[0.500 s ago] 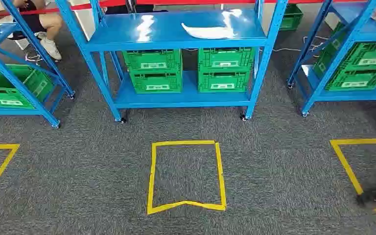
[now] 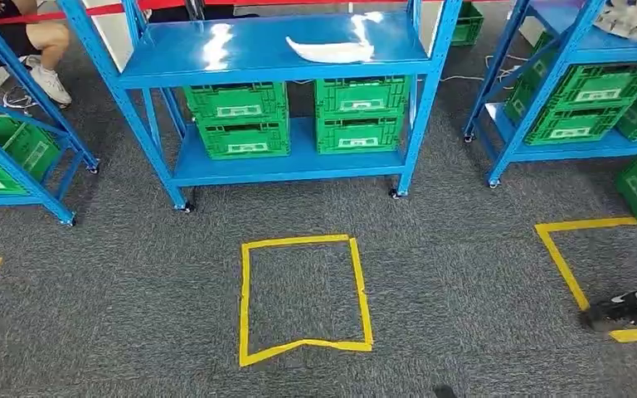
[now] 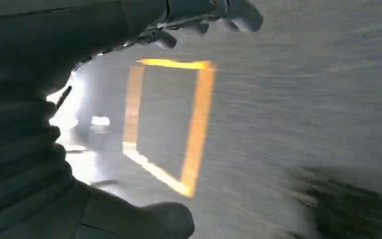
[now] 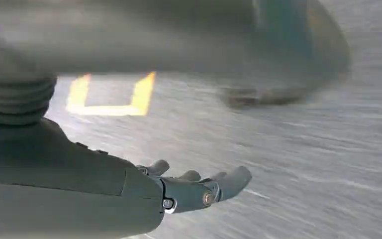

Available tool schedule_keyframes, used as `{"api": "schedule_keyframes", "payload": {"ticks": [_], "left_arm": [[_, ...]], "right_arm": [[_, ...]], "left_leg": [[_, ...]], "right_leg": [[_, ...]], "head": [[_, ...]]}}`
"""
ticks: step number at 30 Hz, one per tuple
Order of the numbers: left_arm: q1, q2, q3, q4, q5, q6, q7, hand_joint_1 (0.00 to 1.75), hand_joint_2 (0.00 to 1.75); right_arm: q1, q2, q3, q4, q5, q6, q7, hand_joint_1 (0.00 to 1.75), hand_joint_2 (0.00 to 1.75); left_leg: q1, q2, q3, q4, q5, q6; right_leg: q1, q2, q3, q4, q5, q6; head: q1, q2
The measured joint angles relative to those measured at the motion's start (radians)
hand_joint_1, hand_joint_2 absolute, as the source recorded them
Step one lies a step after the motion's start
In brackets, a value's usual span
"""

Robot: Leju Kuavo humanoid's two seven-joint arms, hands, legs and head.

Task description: Take the parts from the cabinet and place them on the table.

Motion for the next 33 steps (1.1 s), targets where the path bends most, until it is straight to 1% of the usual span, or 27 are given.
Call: {"api": "schedule_keyframes", "payload": {"ticks": [1,2,3,4,5,6,7,8,9,11,17,22,26,32,33], "left_arm": [[-0.024,-0.002,0.0,-0.032,0.0,0.0,0.0,0.0,1.75],[-0.035,-0.001,0.0,-0.065,0.0,0.0,0.0,0.0,1.75],[-0.041,0.0,0.0,-0.072,0.0,0.0,-0.003,0.0,1.75],[-0.044,0.0,0.0,-0.064,0.0,0.0,-0.002,0.0,1.75],[-0.037,0.0,0.0,-0.048,0.0,0.0,-0.001,0.0,1.75],[-0.033,0.0,0.001,-0.035,0.0,0.0,0.003,0.0,1.75],[-0.024,-0.001,0.004,-0.027,-0.002,0.0,0.008,0.0,1.75],[-0.021,-0.002,0.013,-0.014,-0.016,0.0,0.01,0.0,1.75],[-0.023,-0.003,0.023,-0.005,-0.029,0.0,0.013,0.0,1.75],[-0.029,-0.003,0.046,0.015,-0.062,0.0,0.018,0.0,1.75],[-0.066,-0.002,0.146,0.081,-0.151,0.0,0.047,0.0,1.75],[-0.098,0.003,0.228,0.13,-0.224,0.0,0.058,0.0,1.75],[-0.113,0.005,0.259,0.162,-0.295,0.0,0.039,0.0,1.75],[-0.114,0.005,0.263,0.166,-0.303,0.0,0.035,0.0,1.75],[-0.121,0.006,0.277,0.179,-0.342,0.0,0.021,0.0,1.75]], "right_arm": [[0.026,0.0,0.0,0.034,0.0,0.0,0.0,0.0,1.75],[0.043,-0.001,0.001,0.067,0.0,0.0,0.002,0.0,1.75],[0.052,-0.003,0.001,0.073,0.0,0.0,0.002,0.0,1.75],[0.049,-0.004,0.001,0.064,0.0,0.0,0.001,0.0,1.75],[0.032,-0.005,0.001,0.05,0.0,0.0,-0.003,0.0,1.75],[0.016,-0.005,0.001,0.042,0.0,0.0,-0.005,0.0,1.75],[0.001,-0.005,-0.006,0.044,0.005,-0.006,-0.003,0.0,1.75],[-0.012,-0.004,-0.018,0.045,0.015,-0.011,-0.002,0.0,1.75],[-0.022,0.0,-0.032,0.046,0.026,-0.02,0.001,0.0,1.75],[-0.047,0.004,-0.056,0.055,0.048,-0.039,0.004,0.0,1.75],[-0.103,0.032,-0.165,0.1,0.122,-0.106,0.021,0.0,1.75],[-0.138,0.056,-0.253,0.144,0.174,-0.171,0.044,0.0,1.75],[-0.152,0.057,-0.311,0.171,0.215,-0.226,0.053,0.0,1.75],[-0.153,0.057,-0.316,0.173,0.218,-0.231,0.053,0.0,1.75],[-0.158,0.057,-0.347,0.184,0.239,-0.258,0.052,0.0,1.75]], "left_leg": [[-0.005,-0.001,-0.005,-0.004,0.001,-0.002],[-0.008,-0.008,-0.013,0.002,-0.007,-0.012],[-0.011,-0.006,-0.012,0.002,-0.006,-0.008],[-0.011,0.001,-0.01,0.002,-0.008,-0.007],[-0.011,0.016,-0.008,0.003,-0.01,-0.004],[-0.011,0.022,-0.006,0.004,-0.01,-0.003],[-0.011,0.024,-0.006,0.005,-0.009,0.003],[-0.011,0.022,-0.003,0.007,-0.008,0.005],[-0.012,0.017,-0.003,0.008,-0.006,0.009],[-0.012,0.009,-0.006,0.008,-0.005,0.01],[-0.013,0.009,-0.007,0.007,-0.005,0.01],[-0.013,0.009,-0.007,0.006,-0.003,0.008],[-0.013,0.009,-0.007,0.006,-0.003,0.007],[-0.013,0.009,-0.007,0.006,-0.002,0.006],[-0.013,0.009,-0.007,0.006,-0.002,0.006]], "right_leg": [[-0.001,-0.014,0.004,0.01,-0.007,0.002],[0.004,-0.02,0.014,-0.02,0.007,-0.026],[0.004,-0.022,0.017,-0.011,-0.008,-0.031],[0.004,-0.021,0.018,-0.015,0.002,-0.03],[0.004,-0.009,0.017,-0.019,0.007,-0.022],[0.003,0.0,0.015,-0.022,0.012,-0.018],[0.003,-0.001,0.014,-0.025,0.012,-0.017],[0.003,-0.002,0.015,-0.026,0.013,-0.014],[0.003,-0.007,0.015,-0.027,0.015,-0.009],[0.003,-0.017,0.015,-0.027,0.015,-0.008],[0.002,-0.018,0.015,-0.028,0.016,-0.002],[0.003,-0.018,0.015,-0.028,0.016,-0.002],[0.002,-0.018,0.015,-0.028,0.016,-0.002],[0.002,-0.018,0.015,-0.028,0.016,-0.002],[0.002,-0.018,0.015,-0.028,0.016,-0.002]], "head": [[0.001,0.0],[0.005,0.0],[0.004,0.0],[0.007,0.0],[0.006,0.0],[0.006,0.0],[0.006,0.0],[0.006,0.0],[0.006,0.0],[0.006,0.0],[0.006,0.0],[0.006,0.0],[0.006,0.0],[0.006,0.0],[0.006,0.0]]}}
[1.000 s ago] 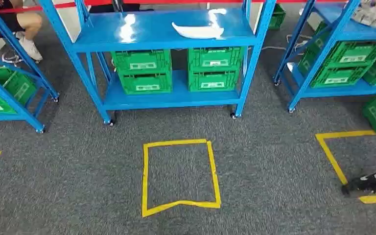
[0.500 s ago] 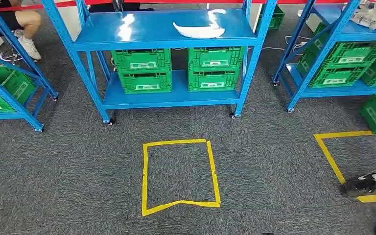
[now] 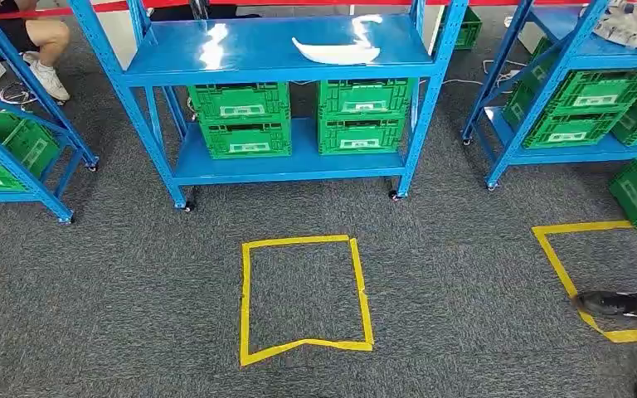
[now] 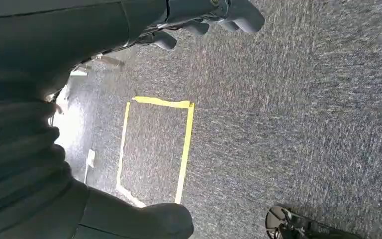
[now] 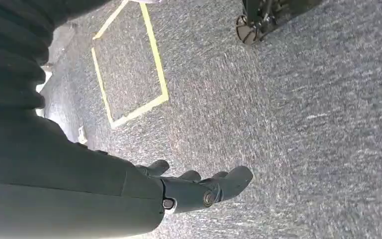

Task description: Take the parts from the cabinet and place them on the table.

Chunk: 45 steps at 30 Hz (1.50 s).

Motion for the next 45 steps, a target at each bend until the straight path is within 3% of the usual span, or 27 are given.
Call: {"api": "schedule_keyframes", "payload": {"ticks": [2,7,8,9,13,17,22,26,28,32,35,40,45], "left_arm": [[-0.014,0.003,0.028,0.031,-0.067,0.0,-0.023,0.0,1.75],[-0.015,0.004,0.034,0.04,-0.068,0.0,-0.023,0.0,1.75],[-0.017,0.003,0.034,0.043,-0.064,0.0,-0.019,0.0,1.75],[-0.019,0.001,0.036,0.045,-0.044,0.0,-0.022,0.0,0.0],[-0.027,-0.029,0.066,0.047,-0.02,0.0,-0.07,0.0,0.0],[-0.052,-0.067,0.066,0.049,-0.065,0.0,-0.052,0.0,0.0],[-0.106,-0.096,0.066,0.051,-0.07,0.0,-0.03,0.0,0.0],[-0.125,-0.102,0.066,0.052,-0.064,0.0,-0.044,0.0,0.0],[-0.132,-0.103,0.066,0.052,-0.064,0.0,-0.037,0.0,0.0],[-0.133,-0.103,0.066,0.053,-0.067,0.0,-0.02,0.0,0.0],[-0.132,-0.104,0.066,0.053,-0.071,0.0,-0.002,0.0,0.0],[-0.117,-0.103,0.066,0.055,-0.097,0.0,0.027,0.0,0.0],[-0.11,-0.101,0.07,0.055,-0.07,0.0,0.005,0.0,0.0]], "right_arm": [[-0.014,0.0,-0.054,0.024,0.033,-0.039,-0.001,0.0,1.75],[-0.015,0.0,-0.061,0.029,0.043,-0.051,-0.01,0.0,1.75],[-0.015,-0.002,-0.061,0.029,0.048,-0.051,-0.026,0.0,0.0],[-0.016,-0.007,-0.061,0.029,0.048,-0.043,-0.062,0.0,0.0],[-0.027,-0.065,-0.06,0.029,0.068,0.028,-0.247,0.0,0.0],[-0.116,-0.169,-0.06,0.014,0.082,0.027,-0.352,0.0,0.0],[-0.393,-0.299,-0.028,-0.027,0.217,0.018,-0.384,0.0,0.0],[-0.729,-0.333,0.068,-0.057,0.37,0.023,-0.341,0.0,0.0],[-0.899,-0.32,0.131,-0.063,0.446,0.053,-0.304,0.0,0.0],[-1.097,-0.259,0.238,-0.067,0.529,0.113,-0.237,0.0,0.0],[-1.216,-0.18,0.341,-0.079,0.616,0.198,-0.258,0.0,0.0],[-1.326,-0.027,0.533,-0.103,0.752,0.319,-0.313,0.0,0.0],[-1.312,0.095,0.712,-0.129,0.8,0.373,-0.344,0.0,0.0]], "left_leg": [[0.0,0.0,0.0,0.0,0.0,0.0],[0.0,0.0,0.0,0.0,0.0,0.0],[0.0,0.0,-0.001,0.0,0.0,0.0],[0.0,0.0,-0.001,0.0,0.0,0.0],[-0.002,0.0,-0.001,0.0,0.0,0.001],[-0.005,0.002,-0.008,0.001,0.002,0.004],[-0.01,0.01,-0.018,0.001,0.011,0.009],[-0.01,0.017,-0.022,0.001,0.022,0.009],[-0.01,0.015,-0.028,0.0,0.028,0.008],[-0.01,0.011,-0.029,-0.001,0.032,0.005],[-0.008,0.007,-0.029,-0.003,0.035,0.003],[-0.007,0.008,-0.028,-0.005,0.036,0.0],[-0.005,0.003,-0.028,-0.005,0.037,-0.001]], "right_leg": [[0.0,0.0,0.0,0.0,0.0,0.0],[0.0,0.0,0.0,0.0,0.0,0.0],[0.0,0.0,0.0,0.0,0.0,0.0],[0.0,0.0,0.0,0.0,0.0,0.0],[-0.002,0.0,0.0,0.0,0.001,0.002],[-0.006,0.003,-0.003,0.0,0.005,0.008],[-0.011,0.012,-0.014,0.0,0.018,0.015],[-0.011,0.018,-0.028,0.001,0.029,0.015],[-0.011,0.017,-0.034,0.002,0.034,0.014],[-0.01,0.014,-0.036,0.002,0.035,0.012],[-0.009,0.011,-0.036,0.002,0.035,0.012],[-0.008,0.012,-0.037,0.002,0.036,0.01],[-0.006,0.007,-0.035,0.002,0.034,0.008]], "head": [[0.0,0.0],[0.0,0.0],[0.0,0.0],[0.0,0.0],[0.0,0.0],[0.0,0.0],[0.0,0.0],[0.0,0.0],[0.0,0.0],[0.0,0.0],[0.0,0.0],[0.0,0.0],[0.0,0.0]]}}
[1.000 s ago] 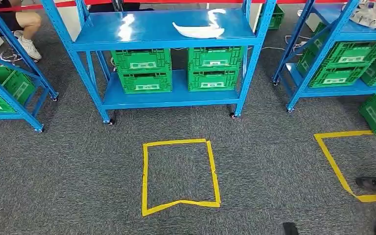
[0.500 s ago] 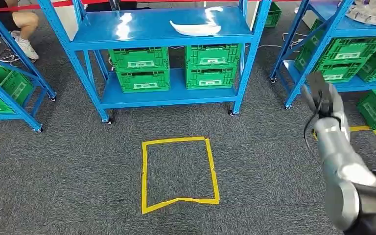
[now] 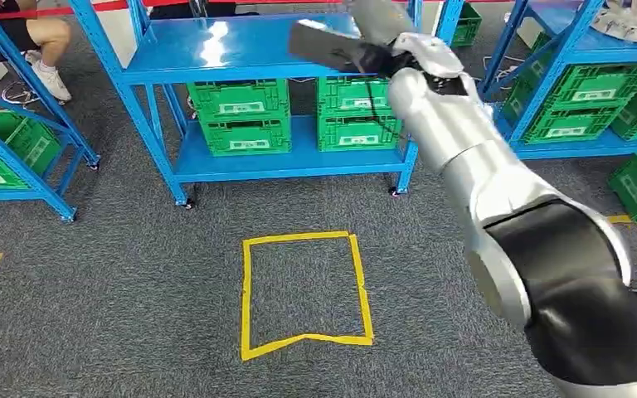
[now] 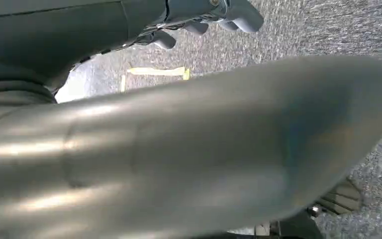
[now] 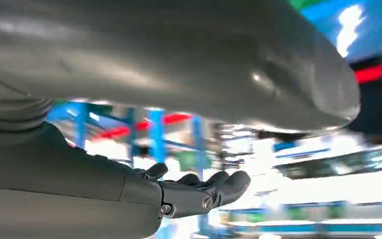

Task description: Take the parts from the cabinet and place them on the table.

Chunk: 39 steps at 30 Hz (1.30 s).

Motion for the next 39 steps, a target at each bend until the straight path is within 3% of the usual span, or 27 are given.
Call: {"api": "schedule_keyframes", "payload": {"ticks": [4,11,26,27,29,30,31,32,34,35,36,37,39], "left_arm": [[0.0,0.001,0.007,0.0,-0.002,0.0,-0.005,0.0,0.0],[0.002,0.001,0.008,0.0,-0.003,0.0,-0.006,0.0,0.0],[0.01,0.015,0.022,0.0,-0.016,0.0,0.002,0.0,0.0],[0.011,0.019,0.024,0.0,-0.016,0.0,0.005,0.0,0.0],[0.01,0.019,0.024,0.0,-0.017,0.0,0.007,0.0,0.0],[0.01,0.019,0.024,-0.001,-0.019,0.0,0.008,0.0,0.0],[0.009,0.019,0.024,-0.001,-0.02,0.0,0.009,0.0,0.0],[0.008,0.02,0.024,-0.002,-0.02,0.0,0.01,0.0,0.0],[0.006,0.021,0.024,-0.002,-0.02,0.0,0.014,0.0,0.0],[0.006,0.021,0.024,-0.002,-0.02,0.0,0.014,0.0,0.0],[0.007,0.021,0.024,-0.001,-0.02,0.0,0.016,0.0,0.0],[0.008,0.021,0.024,-0.001,-0.02,0.0,0.016,0.0,0.0],[0.008,0.021,0.024,-0.001,-0.02,0.0,0.016,0.0,0.0]], "right_arm": [[0.084,0.05,0.139,-0.019,-0.019,-0.013,0.01,0.0,0.0],[0.124,0.062,0.264,-0.027,-0.043,-0.005,0.029,0.0,0.0],[0.146,-0.012,0.341,-0.016,-0.117,-0.047,0.097,0.0,0.0],[0.146,-0.014,0.347,-0.015,-0.12,-0.049,0.098,0.0,0.0],[0.146,-0.019,0.354,-0.015,-0.128,-0.054,0.1,0.0,0.0],[0.147,-0.022,0.355,-0.015,-0.129,-0.058,0.1,0.0,0.0],[0.146,-0.029,0.356,-0.015,-0.131,-0.063,0.1,0.0,0.0],[0.146,-0.031,0.359,-0.015,-0.131,-0.065,0.1,0.0,0.0],[0.157,-0.038,0.362,-0.015,-0.133,-0.066,0.1,0.0,0.0],[0.164,-0.044,0.363,-0.013,-0.134,-0.066,0.101,0.0,0.0],[0.168,-0.046,0.365,-0.01,-0.134,-0.066,0.101,0.0,0.0],[0.169,-0.05,0.368,-0.009,-0.134,-0.066,0.102,0.0,0.0],[0.168,-0.054,0.371,-0.008,-0.134,-0.067,0.102,0.0,0.0]], "left_leg": [[0.0,-0.003,0.0,0.0,0.0,0.0],[0.0,-0.004,-0.002,0.001,0.0,0.0],[0.0,-0.003,-0.002,0.001,0.0,0.0],[-0.007,-0.004,-0.004,0.007,-0.003,0.008],[-0.004,-0.002,-0.002,-0.007,-0.005,0.013],[0.01,0.003,0.009,-0.024,0.004,0.019],[0.007,0.005,0.017,-0.031,0.003,0.023],[0.008,0.009,0.019,-0.031,0.001,0.027],[0.007,0.012,0.025,-0.03,-0.006,0.028],[0.007,0.012,0.027,-0.027,-0.011,0.027],[0.007,0.012,0.03,-0.024,-0.017,0.024],[0.008,0.012,0.036,-0.021,-0.025,0.02],[0.01,0.013,0.055,-0.011,-0.048,0.01]], "right_leg": [[0.0,-0.003,0.001,-0.001,0.001,-0.002],[0.0,-0.003,0.0,-0.003,0.001,-0.002],[0.0,-0.004,-0.001,-0.003,0.002,-0.002],[-0.007,-0.003,0.0,-0.01,0.007,0.007],[-0.003,-0.002,0.001,-0.018,0.003,0.013],[-0.001,-0.008,-0.003,-0.011,0.003,0.014],[0.001,-0.015,-0.017,0.02,-0.007,0.011],[0.003,-0.016,-0.055,0.087,-0.036,0.008],[0.003,-0.016,-0.154,0.249,-0.087,0.007],[0.003,-0.017,-0.195,0.303,-0.092,0.008],[0.003,-0.017,-0.209,0.305,-0.074,0.007],[0.002,-0.018,-0.2,0.261,-0.031,0.006],[0.0,-0.028,-0.125,0.079,0.078,0.004]], "head": [[-0.001,0.0],[0.0,0.0],[0.0,0.0],[-0.002,0.0],[-0.001,0.0],[0.0,0.0],[-0.001,0.0],[0.0,0.0],[0.0,0.0],[0.0,0.0],[0.001,0.0],[0.0,0.0],[0.001,0.0]]}}
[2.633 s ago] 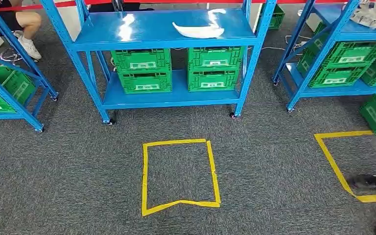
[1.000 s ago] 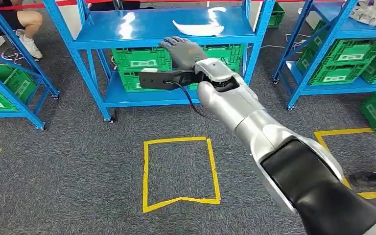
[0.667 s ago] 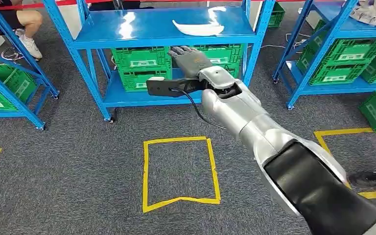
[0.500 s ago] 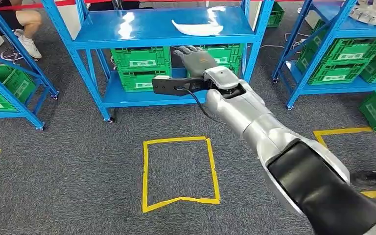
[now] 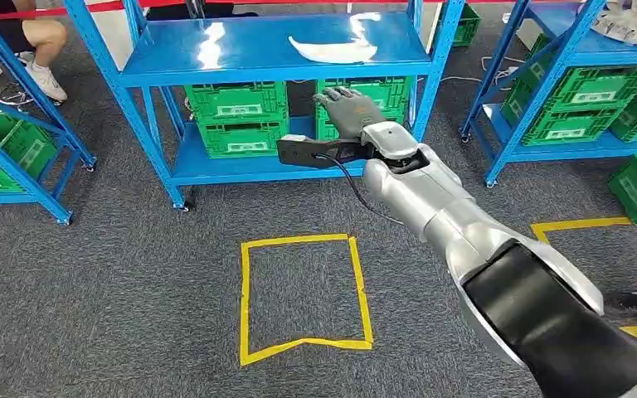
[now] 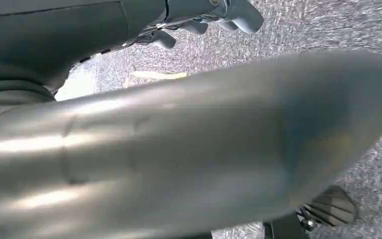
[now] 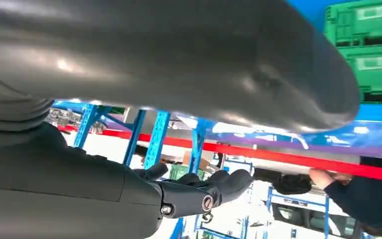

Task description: Take the parts from the cabinet and place them on the table.

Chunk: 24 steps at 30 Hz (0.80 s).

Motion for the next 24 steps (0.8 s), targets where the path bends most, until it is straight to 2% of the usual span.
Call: {"api": "schedule_keyframes", "payload": {"ticks": [1,2,3,5,6,7,8,9,11,12,13,14,15,16,17,18,19,21,22,23,24], "left_arm": [[0.0,0.001,0.0,0.0,0.0,0.0,0.0,0.0,0.0],[-0.004,0.002,0.0,0.0,0.0,0.0,0.0,0.0,0.0],[-0.006,0.002,0.0,0.0,0.0,0.0,0.0,0.0,0.0],[-0.01,0.001,0.0,0.0,0.0,0.0,0.0,0.0,0.0],[-0.012,0.003,0.0,-0.003,0.0,0.0,0.0,0.0,0.0],[-0.012,0.001,0.0,-0.003,0.0,0.0,-0.003,0.0,0.0],[-0.014,0.001,0.0,-0.003,0.0,0.0,-0.003,0.0,0.0],[-0.015,0.001,0.0,-0.002,0.0,0.0,-0.003,0.0,0.0],[-0.011,0.001,0.0,-0.001,0.0,0.0,-0.003,0.0,0.0],[-0.007,0.001,0.001,0.0,0.001,0.0,-0.001,0.0,0.0],[-0.003,0.001,0.002,0.001,0.001,0.0,-0.001,0.0,0.0],[0.0,0.002,0.002,0.001,0.001,0.0,-0.001,0.0,0.0],[0.001,0.003,0.003,0.001,0.001,0.0,0.0,0.0,0.0],[0.004,0.003,0.005,0.002,0.001,0.0,-0.001,0.0,0.0],[0.003,0.002,0.008,0.009,0.001,-0.001,0.0,0.0,0.0],[0.002,0.003,0.008,0.008,0.001,-0.001,-0.001,0.0,0.0],[-0.003,0.003,0.009,0.007,0.002,-0.009,-0.002,0.0,0.0],[0.0,0.003,0.01,0.007,0.006,-0.009,0.0,0.0,0.0],[0.006,0.004,0.013,0.006,0.006,-0.009,-0.001,0.0,0.0],[0.007,0.003,0.015,0.006,0.006,-0.009,-0.004,0.0,0.0],[0.007,0.003,0.015,0.007,0.006,-0.009,-0.006,0.0,0.0]], "right_arm": [[0.002,-0.002,0.001,0.0,0.0,0.0,0.0,0.0,0.0],[0.0,-0.003,0.004,0.002,0.0,0.0,-0.001,0.0,0.0],[0.002,-0.002,0.007,0.002,0.0,-0.001,-0.002,0.0,0.0],[0.0,-0.008,0.008,0.002,-0.003,-0.004,-0.001,0.0,0.0],[-0.003,-0.008,0.008,-0.001,-0.004,-0.006,-0.001,0.0,0.0],[-0.005,-0.008,0.008,-0.003,-0.007,-0.009,-0.001,0.0,0.0],[-0.006,-0.005,0.008,-0.003,-0.007,-0.01,-0.001,0.0,0.0],[-0.006,-0.003,0.01,-0.003,-0.009,-0.01,-0.001,0.0,0.0],[0.003,0.0,0.016,-0.003,-0.013,-0.01,-0.001,0.0,0.0],[0.008,0.0,0.019,-0.003,-0.014,-0.011,-0.001,0.0,0.0],[0.009,0.0,0.021,-0.003,-0.014,-0.011,-0.001,0.0,0.0],[0.009,0.0,0.023,-0.003,-0.015,-0.011,-0.001,0.0,0.0],[0.007,0.0,0.024,-0.003,-0.017,-0.013,-0.001,0.0,0.0],[0.008,0.001,0.025,-0.002,-0.019,-0.013,-0.002,0.0,0.0],[0.005,0.003,0.029,-0.001,-0.023,-0.013,-0.002,0.0,0.0],[0.004,0.005,0.035,-0.002,-0.026,-0.012,-0.003,0.0,0.0],[0.006,0.005,0.039,-0.002,-0.029,-0.012,-0.004,0.0,0.0],[0.006,0.008,0.039,-0.002,-0.033,-0.012,-0.005,0.0,0.0],[0.007,0.008,0.04,-0.003,-0.033,-0.013,-0.003,0.0,0.0],[0.007,0.009,0.04,-0.002,-0.034,-0.013,-0.005,0.0,0.0],[0.012,0.011,0.042,-0.002,-0.034,-0.013,-0.003,0.0,0.0]], "left_leg": [[-0.001,0.003,-0.001,0.004,-0.014,-0.007],[-0.006,0.003,-0.001,0.012,-0.027,-0.016],[-0.004,0.004,0.004,0.006,-0.03,-0.021],[0.0,0.01,0.024,-0.001,-0.042,-0.034],[0.0,0.014,0.029,0.005,-0.055,-0.04],[0.002,0.003,0.018,0.04,-0.052,-0.048],[0.005,-0.007,-0.02,0.11,-0.062,-0.055],[0.009,-0.012,-0.073,0.189,-0.078,-0.061],[0.015,-0.013,-0.202,0.338,-0.097,-0.07],[0.016,-0.013,-0.248,0.357,-0.067,-0.072],[0.017,-0.013,-0.264,0.325,-0.008,-0.073],[0.018,-0.013,-0.258,0.247,0.073,-0.074],[0.018,-0.013,-0.237,0.142,0.16,-0.075],[0.018,-0.013,-0.226,0.058,0.221,-0.076],[0.006,-0.018,-0.213,0.074,0.191,-0.074],[0.007,-0.017,-0.187,0.027,0.162,-0.056],[0.006,-0.016,-0.188,0.021,0.151,-0.042],[0.008,-0.013,-0.166,0.009,0.135,-0.022],[0.01,-0.02,-0.139,-0.007,0.127,-0.015],[0.009,-0.02,-0.119,-0.016,0.118,-0.01],[0.007,-0.02,-0.1,-0.023,0.106,-0.004]], "right_leg": [[0.002,-0.011,0.025,-0.048,-0.003,-0.002],[0.008,-0.009,0.037,-0.06,-0.022,-0.011],[0.011,-0.007,0.038,-0.053,-0.029,-0.022],[0.019,0.001,0.041,-0.052,-0.045,-0.034],[0.009,0.006,0.056,-0.055,-0.05,-0.041],[0.006,0.008,0.073,-0.058,-0.063,-0.045],[0.005,0.007,0.089,-0.059,-0.075,-0.052],[0.005,0.008,0.103,-0.059,-0.088,-0.054],[0.004,0.013,0.137,-0.059,-0.118,-0.055],[0.003,0.017,0.159,-0.06,-0.136,-0.053],[0.0,0.02,0.18,-0.06,-0.152,-0.05],[-0.004,0.023,0.204,-0.06,-0.17,-0.045],[-0.01,0.025,0.23,-0.061,-0.189,-0.039],[-0.011,0.024,0.236,-0.068,-0.205,-0.032],[-0.007,0.03,0.243,-0.075,-0.211,-0.024],[-0.004,0.035,0.247,-0.088,-0.212,-0.017],[-0.006,0.034,0.269,-0.107,-0.207,-0.009],[-0.006,0.033,0.264,-0.089,-0.177,0.004],[-0.005,0.024,0.229,-0.024,-0.147,0.0],[-0.002,0.017,0.173,0.066,-0.111,-0.011],[0.005,0.015,0.101,0.152,-0.11,-0.02]], "head": [[-0.001,0.0],[0.0,0.0],[-0.002,0.0],[-0.001,0.0],[0.0,0.0],[-0.005,0.0],[-0.012,0.0],[-0.01,0.0],[-0.011,0.0],[-0.01,0.0],[-0.011,0.0],[-0.01,0.0],[-0.01,0.0],[-0.012,0.0],[-0.022,0.0],[-0.024,0.0],[-0.023,0.0],[-0.024,0.0],[-0.019,0.0],[-0.015,0.0],[-0.015,0.0]]}}
